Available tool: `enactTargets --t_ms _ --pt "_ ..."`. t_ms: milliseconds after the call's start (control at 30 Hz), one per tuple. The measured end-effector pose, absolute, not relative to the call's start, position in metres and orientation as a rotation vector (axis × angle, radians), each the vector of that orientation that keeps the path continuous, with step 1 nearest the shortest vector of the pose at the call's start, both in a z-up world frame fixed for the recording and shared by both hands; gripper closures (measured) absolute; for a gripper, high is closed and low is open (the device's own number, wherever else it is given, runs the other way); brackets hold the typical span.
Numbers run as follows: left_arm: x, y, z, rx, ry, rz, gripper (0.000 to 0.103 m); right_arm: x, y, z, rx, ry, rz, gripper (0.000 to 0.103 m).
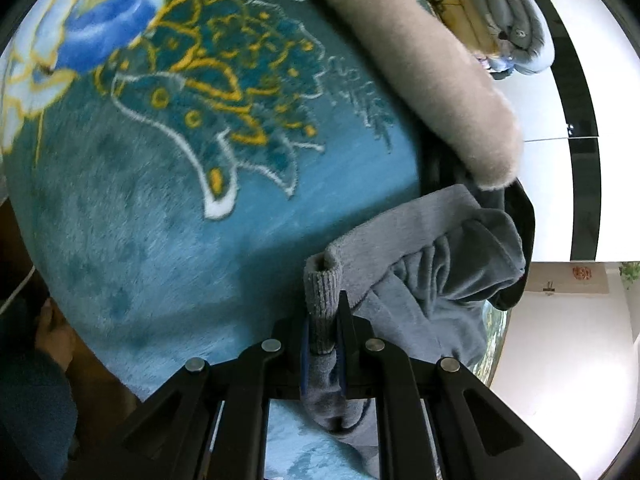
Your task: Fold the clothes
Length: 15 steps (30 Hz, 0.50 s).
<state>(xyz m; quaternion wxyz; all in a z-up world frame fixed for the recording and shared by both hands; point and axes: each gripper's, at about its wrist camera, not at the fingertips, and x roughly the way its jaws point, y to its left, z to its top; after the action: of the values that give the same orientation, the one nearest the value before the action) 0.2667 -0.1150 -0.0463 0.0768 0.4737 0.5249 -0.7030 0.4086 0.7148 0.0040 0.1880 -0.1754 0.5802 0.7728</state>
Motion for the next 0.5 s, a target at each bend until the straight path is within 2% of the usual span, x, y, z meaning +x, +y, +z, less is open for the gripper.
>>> enactTargets --t_ms 67,233,267,333,367,500 --pt "0.266 -0.114 -0.048 1.429 1.567 -2.092 0.093 0.413 0.712 -0.008 -0.5 1.649 2.172 0.098" --pt "0.264 -0.111 -0.048 1.433 1.549 -2.086 0.093 0.41 0.709 -0.005 -0.609 1.583 2.2 0.098" --pt "0.264 -0.112 -0.05 1.432 1.559 -2.079 0.093 0.408 0.709 -0.006 -0.646 1.577 2.187 0.094" --pt "0.265 -0.111 -0.05 1.432 1.572 -2.072 0.092 0.407 0.708 -0.009 -0.69 1.57 2.165 0.079" --pt "0.265 -0.111 -0.05 1.433 1.578 -2.071 0.092 0.408 0.707 -0.01 -0.7 1.573 2.153 0.067" --pt "0.265 -0.117 -0.041 1.452 1.604 -2.086 0.092 0.409 0.701 -0.012 -0.67 1.563 2.119 0.066"
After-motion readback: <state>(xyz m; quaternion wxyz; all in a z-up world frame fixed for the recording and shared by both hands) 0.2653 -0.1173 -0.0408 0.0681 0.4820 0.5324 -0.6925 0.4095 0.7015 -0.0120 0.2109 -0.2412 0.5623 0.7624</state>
